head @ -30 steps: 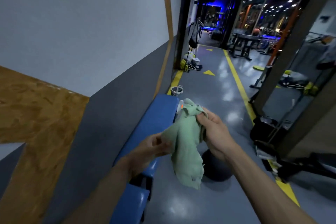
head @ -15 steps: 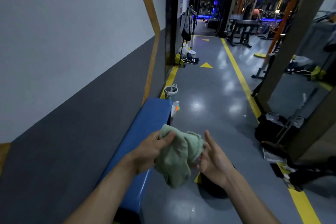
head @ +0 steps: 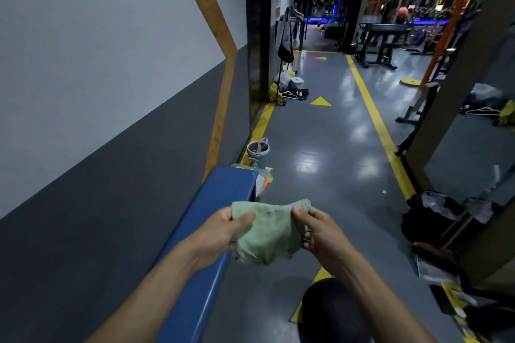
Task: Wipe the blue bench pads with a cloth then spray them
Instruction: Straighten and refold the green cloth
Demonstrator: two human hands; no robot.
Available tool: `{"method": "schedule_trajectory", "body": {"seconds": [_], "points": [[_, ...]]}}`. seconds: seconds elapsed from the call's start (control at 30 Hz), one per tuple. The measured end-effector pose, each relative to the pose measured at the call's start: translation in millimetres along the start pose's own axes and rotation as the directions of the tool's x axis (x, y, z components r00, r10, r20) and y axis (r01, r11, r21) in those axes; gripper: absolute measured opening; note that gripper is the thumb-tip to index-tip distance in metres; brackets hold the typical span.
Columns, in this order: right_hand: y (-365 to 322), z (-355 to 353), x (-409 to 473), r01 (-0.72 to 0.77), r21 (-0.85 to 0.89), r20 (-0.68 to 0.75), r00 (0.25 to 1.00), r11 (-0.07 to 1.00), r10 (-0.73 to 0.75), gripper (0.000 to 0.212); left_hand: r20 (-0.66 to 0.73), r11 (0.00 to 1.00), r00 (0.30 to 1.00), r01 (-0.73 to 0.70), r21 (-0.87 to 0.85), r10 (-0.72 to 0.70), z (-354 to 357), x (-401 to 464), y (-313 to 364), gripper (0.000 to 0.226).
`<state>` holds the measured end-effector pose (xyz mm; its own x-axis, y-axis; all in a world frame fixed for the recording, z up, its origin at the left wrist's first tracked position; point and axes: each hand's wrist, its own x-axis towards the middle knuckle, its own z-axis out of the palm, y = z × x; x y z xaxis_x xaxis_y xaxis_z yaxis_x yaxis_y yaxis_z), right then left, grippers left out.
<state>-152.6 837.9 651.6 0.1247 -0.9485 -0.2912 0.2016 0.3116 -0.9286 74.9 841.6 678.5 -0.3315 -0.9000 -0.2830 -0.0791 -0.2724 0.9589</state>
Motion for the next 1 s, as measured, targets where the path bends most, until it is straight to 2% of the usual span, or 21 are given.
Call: {"method": "schedule_trajectory", "body": {"seconds": [0.07, 0.13, 0.33, 0.5, 0.6, 0.7, 0.8, 0.9, 1.0], "points": [[-12, -11, 32, 0.010, -0.054, -0.042, 0.999, 0.998, -0.012, 0.027, 0.073, 1.000, 0.997, -0.001, 0.013, 0.000, -11, 38, -2, 0.031], [-24, -23, 68, 0.026, -0.116, -0.077, 0.996, 0.993, -0.035, 0.025, 0.062, 1.000, 0.998, -0.013, 0.004, 0.013, -23, 80, -5, 0.032], [-51, -45, 180, 0.057, -0.195, -0.193, 0.977, 0.979, -0.096, 0.022, -0.065, 0.996, 0.995, -0.065, 0.067, 0.070, -48, 207, 12, 0.018], [-82, -55, 286, 0.103, -0.181, -0.250, 0.957, 0.978, -0.147, 0.032, 0.018, 0.994, 0.999, -0.031, 0.105, 0.029, -73, 316, 41, 0.021], [-109, -64, 337, 0.128, -0.211, -0.260, 0.948, 0.969, -0.182, 0.029, 0.003, 0.996, 0.999, -0.050, 0.081, 0.050, -84, 372, 59, 0.024], [-126, -83, 391, 0.064, -0.201, -0.279, 0.953, 0.977, -0.120, 0.029, -0.039, 0.993, 0.992, -0.116, 0.018, 0.117, -98, 430, 72, 0.023], [-136, -113, 447, 0.031, -0.135, -0.290, 0.955, 0.990, -0.069, 0.024, -0.069, 0.977, 0.975, -0.207, 0.055, 0.211, -105, 490, 80, 0.021], [-155, -142, 506, 0.026, -0.099, -0.259, 0.964, 0.995, -0.051, 0.015, -0.130, 0.926, 0.925, -0.333, 0.176, 0.357, -105, 556, 89, 0.017], [-179, -169, 565, 0.040, -0.095, -0.247, 0.967, 0.995, -0.063, 0.017, -0.222, 0.855, 0.865, -0.346, 0.387, 0.450, -110, 621, 104, 0.033]]}}
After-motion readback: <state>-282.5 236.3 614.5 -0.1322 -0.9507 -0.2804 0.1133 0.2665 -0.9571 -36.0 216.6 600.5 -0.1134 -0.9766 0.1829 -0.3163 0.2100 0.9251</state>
